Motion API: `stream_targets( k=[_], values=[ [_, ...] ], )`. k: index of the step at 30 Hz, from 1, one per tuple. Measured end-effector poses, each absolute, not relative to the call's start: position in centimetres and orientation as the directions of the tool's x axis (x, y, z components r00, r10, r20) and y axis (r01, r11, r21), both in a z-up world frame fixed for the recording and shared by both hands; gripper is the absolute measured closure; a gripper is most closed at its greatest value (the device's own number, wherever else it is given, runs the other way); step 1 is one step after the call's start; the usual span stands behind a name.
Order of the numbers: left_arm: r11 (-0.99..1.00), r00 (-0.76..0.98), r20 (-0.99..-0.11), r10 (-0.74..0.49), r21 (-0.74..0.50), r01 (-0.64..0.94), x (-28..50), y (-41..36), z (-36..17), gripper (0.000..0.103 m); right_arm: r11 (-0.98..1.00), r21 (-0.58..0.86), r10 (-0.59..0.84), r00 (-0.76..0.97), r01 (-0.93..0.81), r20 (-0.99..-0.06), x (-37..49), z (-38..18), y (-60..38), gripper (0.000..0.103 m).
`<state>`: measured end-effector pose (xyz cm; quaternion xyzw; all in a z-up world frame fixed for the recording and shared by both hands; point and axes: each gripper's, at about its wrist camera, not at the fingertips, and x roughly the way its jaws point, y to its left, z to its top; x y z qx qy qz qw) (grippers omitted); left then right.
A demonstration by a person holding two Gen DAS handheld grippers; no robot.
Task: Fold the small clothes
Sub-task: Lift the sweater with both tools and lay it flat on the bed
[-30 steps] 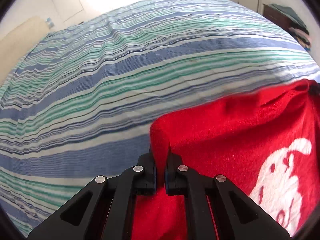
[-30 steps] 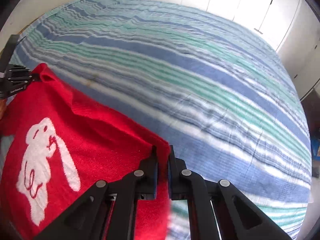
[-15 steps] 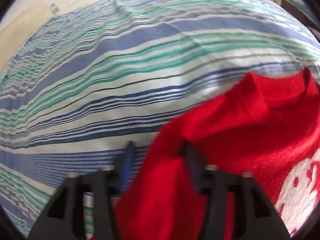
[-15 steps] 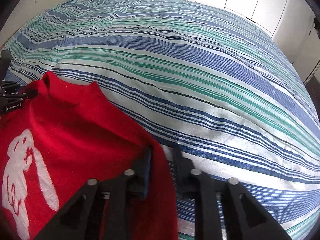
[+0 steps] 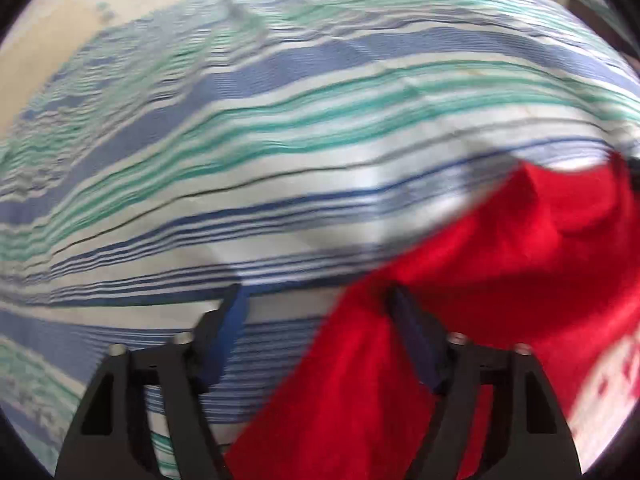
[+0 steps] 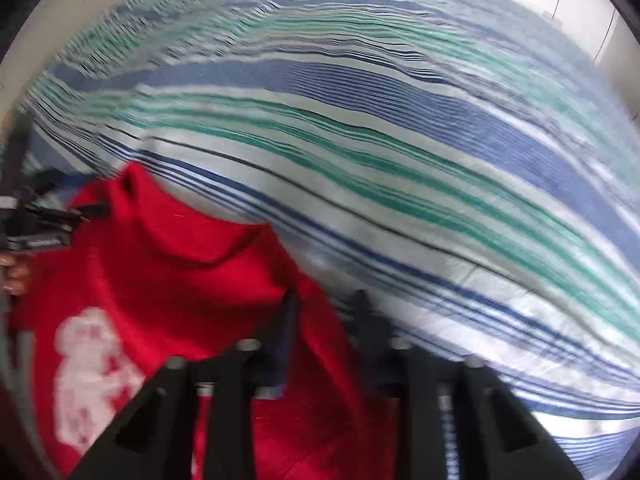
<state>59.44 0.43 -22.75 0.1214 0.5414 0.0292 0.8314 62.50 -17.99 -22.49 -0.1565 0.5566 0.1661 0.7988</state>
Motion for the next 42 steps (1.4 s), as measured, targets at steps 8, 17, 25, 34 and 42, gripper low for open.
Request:
stream_targets(
  k=[8, 17, 25, 34, 42],
  values=[
    [0.988, 0.565, -0.816, 0.125, 0.152, 0.0, 49.0, 3.6, -15.5, 0.018, 0.937, -0.125, 0.075, 0.537, -0.327, -0.84, 56.1, -15.2, -19.7, 0.047],
    [0.91, 0.411, -0.911, -0.035, 0.141, 0.39, 23.3, -2.7, -17.9, 0.014, 0.772, 0.215, 0.365, 0.141, -0.598, -0.92, 30.8, -15.4, -16.5, 0.047],
    [0.98, 0.4, -0.895, -0.196, -0.171, 0.098, 13.2, 5.2, -15.1, 0.011, 0.9, 0.377, 0.426, 0.259, -0.218, -0.867, 12.1, -13.9, -26.9, 0.042],
    [0.931, 0.371, -0.864, -0.342, -0.365, 0.008, 14.0, 6.7, -15.8, 0.012, 0.943, 0.087, 0.13, 0.116, -0.321, -0.985, 4.6, -11.2, -27.4, 0.042],
    [0.9, 0.316, -0.87, -0.379, -0.426, -0.094, 15.1, 6.5, -19.7, 0.015, 0.797, 0.6, 0.583, 0.342, -0.066, -0.737, 10.3, -13.3, -26.3, 0.039]
  ],
)
